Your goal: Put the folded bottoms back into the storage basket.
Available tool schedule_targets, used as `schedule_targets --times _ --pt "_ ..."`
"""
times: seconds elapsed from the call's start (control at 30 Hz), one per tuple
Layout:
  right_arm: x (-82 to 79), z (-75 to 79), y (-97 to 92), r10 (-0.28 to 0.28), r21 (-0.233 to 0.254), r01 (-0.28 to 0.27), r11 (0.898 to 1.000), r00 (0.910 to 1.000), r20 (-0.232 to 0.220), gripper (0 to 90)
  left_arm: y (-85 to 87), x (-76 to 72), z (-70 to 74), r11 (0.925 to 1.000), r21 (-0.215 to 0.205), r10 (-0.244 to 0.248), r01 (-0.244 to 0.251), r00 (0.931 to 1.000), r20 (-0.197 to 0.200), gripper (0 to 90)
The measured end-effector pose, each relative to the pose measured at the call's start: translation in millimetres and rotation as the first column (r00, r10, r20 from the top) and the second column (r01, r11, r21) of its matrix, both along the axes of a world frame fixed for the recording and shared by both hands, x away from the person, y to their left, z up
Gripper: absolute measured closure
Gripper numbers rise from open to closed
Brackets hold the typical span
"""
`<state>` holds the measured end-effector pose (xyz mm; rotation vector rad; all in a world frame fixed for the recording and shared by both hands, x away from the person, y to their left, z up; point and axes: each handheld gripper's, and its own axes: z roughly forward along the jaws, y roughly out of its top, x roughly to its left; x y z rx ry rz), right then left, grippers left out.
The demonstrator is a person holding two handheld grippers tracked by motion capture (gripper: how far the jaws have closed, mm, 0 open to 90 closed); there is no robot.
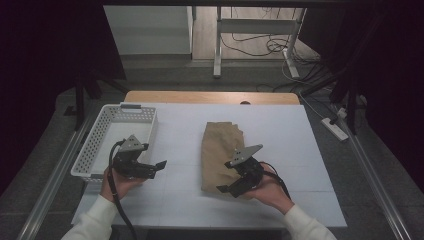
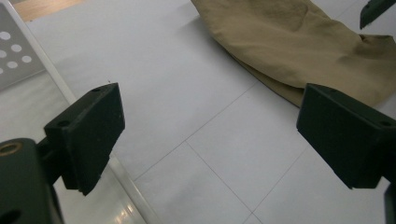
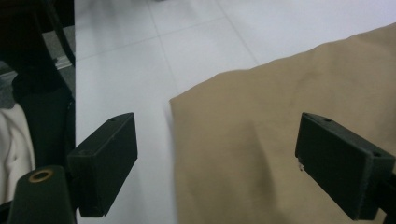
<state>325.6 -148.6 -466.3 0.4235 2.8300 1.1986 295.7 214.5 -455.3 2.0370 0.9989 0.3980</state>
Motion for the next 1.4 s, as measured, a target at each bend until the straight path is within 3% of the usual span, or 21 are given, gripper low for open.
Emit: schedule_targets --times 0.23,0.4,0.67,1.03,1.27,1.4 --pt "-7.3 -9.9 5.6 0.023 -0.064 -0.023 0.998 0.9997 -0.004 13.6 -0.8 0.5 -1.0 1.0000 0.005 -0.003 0.003 1.0000 -0.003 8.7" --pt "-10.9 -20.5 12.7 0.048 -0.137 -0.051 0.989 0.9985 -0.025 13.7 -1.4 0.0 -1.2 1.0000 0.005 -0.006 0.006 1.0000 -0.002 8.7" --pt "-4.0 -36.7 13.6 0.036 -0.242 -0.035 0.970 0.9993 0.003 14.2 -2.0 0.6 -2.1 1.0000 0.008 -0.006 0.006 1.0000 -0.006 8.7" --pt "3.5 -44.2 10.1 0.013 -0.254 -0.013 0.967 0.9999 0.000 18.9 -1.9 0.7 -2.9 0.9999 0.009 -0.006 0.006 0.9999 -0.008 8.8" --pt "2.4 -45.7 9.9 0.016 -0.275 -0.004 0.961 0.9991 0.039 24.6 -2.5 0.5 -2.9 0.9999 0.012 -0.009 0.009 0.9999 -0.007 8.8" --pt "3.6 -45.1 7.5 0.012 -0.276 0.009 0.961 0.9973 0.072 36.8 -2.5 0.9 -4.1 0.9998 0.015 -0.008 0.009 0.9999 -0.011 8.9"
